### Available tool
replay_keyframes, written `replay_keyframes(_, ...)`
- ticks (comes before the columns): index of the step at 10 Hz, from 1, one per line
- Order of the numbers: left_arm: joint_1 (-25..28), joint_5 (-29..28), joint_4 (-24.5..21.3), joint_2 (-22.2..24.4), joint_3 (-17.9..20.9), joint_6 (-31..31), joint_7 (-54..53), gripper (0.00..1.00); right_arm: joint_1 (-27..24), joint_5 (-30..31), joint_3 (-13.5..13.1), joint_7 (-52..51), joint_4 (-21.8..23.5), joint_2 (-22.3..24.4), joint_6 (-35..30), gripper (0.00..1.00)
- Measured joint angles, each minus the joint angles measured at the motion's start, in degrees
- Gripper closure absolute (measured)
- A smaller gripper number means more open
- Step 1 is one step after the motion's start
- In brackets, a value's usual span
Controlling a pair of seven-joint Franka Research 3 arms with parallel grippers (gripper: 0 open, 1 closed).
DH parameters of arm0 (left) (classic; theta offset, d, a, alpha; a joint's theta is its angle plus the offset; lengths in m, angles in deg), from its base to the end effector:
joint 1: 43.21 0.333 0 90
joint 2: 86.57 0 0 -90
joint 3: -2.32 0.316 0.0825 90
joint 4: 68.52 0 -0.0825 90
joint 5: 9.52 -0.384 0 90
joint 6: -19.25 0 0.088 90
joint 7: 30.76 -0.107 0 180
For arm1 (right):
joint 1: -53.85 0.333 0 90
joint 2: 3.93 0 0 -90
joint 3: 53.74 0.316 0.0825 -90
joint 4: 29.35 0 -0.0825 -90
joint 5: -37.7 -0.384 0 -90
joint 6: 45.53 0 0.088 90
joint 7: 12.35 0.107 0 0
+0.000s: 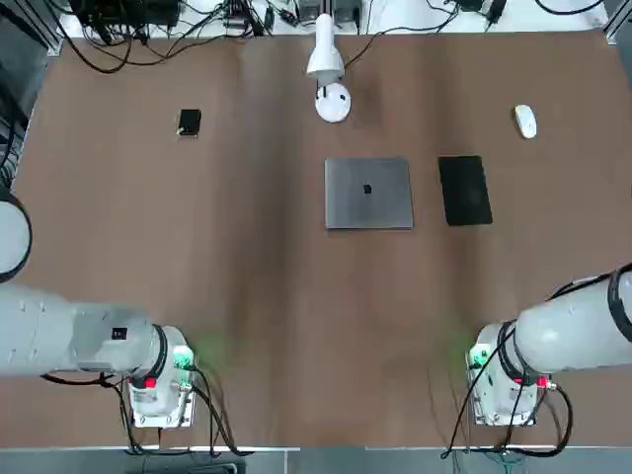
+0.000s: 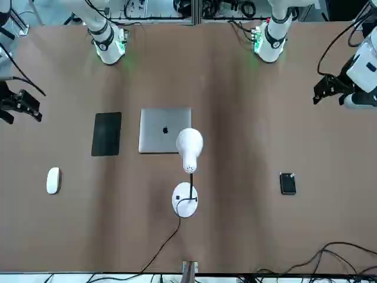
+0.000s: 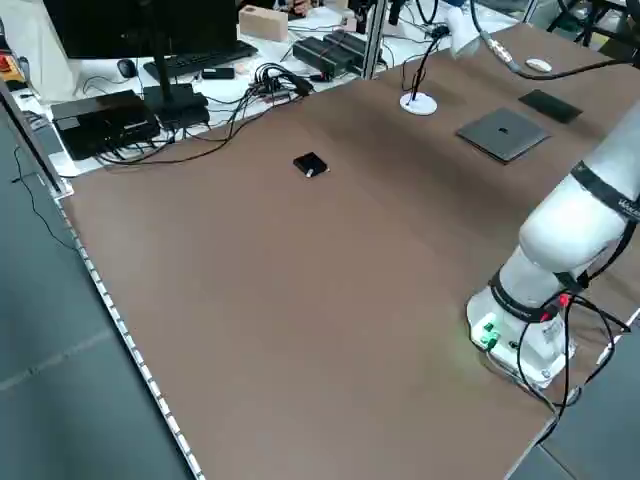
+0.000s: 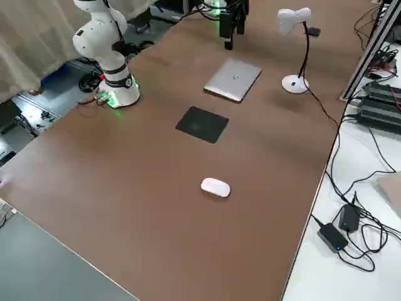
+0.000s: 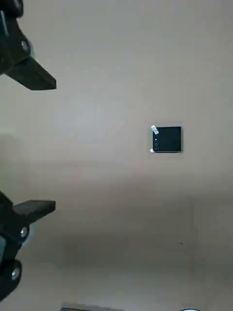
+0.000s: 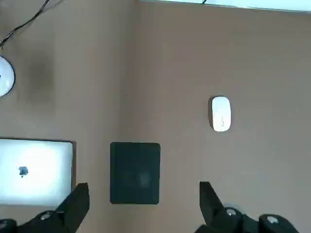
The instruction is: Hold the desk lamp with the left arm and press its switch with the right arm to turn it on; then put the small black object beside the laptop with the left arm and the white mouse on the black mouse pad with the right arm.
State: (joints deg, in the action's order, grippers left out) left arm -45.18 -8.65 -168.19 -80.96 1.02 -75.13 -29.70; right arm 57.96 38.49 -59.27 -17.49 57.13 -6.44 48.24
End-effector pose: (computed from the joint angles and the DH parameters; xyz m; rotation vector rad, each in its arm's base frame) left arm 0.5277 -0.0322 0.6041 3.1279 -0.0584 0.0079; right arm 0.5751 -0.0143 0.6352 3.1145 0.1021 0.1286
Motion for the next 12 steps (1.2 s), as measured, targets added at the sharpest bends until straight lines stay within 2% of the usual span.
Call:
replay_keyframes(5, 0.0, 0.0, 0.1, 0.0, 0.1, 0.0, 0.1, 0.02, 0.0, 0.0, 0.0, 0.0, 0.0, 0.0, 0.0, 0.0)
replay_keyframes(7, 0.0, 0.0, 2.2, -1.3, 0.1, -0.1, -0.3, 0.04, 0.4, -0.1, 0.2, 0.0, 0.3, -0.3, -0.2, 0.0)
replay_keyframes(8, -0.4, 0.2, 3.7, -3.5, -0.1, -0.1, -2.2, 0.03, 1.6, -0.2, 0.4, 0.0, 0.5, -1.1, -0.4, 0.0)
replay_keyframes(10, -3.1, 0.4, 5.3, -8.2, -2.4, -0.8, -4.4, 0.02, 7.3, -1.1, 0.7, 0.4, 1.0, -4.2, -0.2, 0.0)
replay_keyframes(12, -5.7, 0.4, 8.4, -14.9, -6.4, -3.2, -4.4, 0.01, 10.2, -9.6, 0.7, 1.3, 1.3, -8.2, 1.5, 0.0)
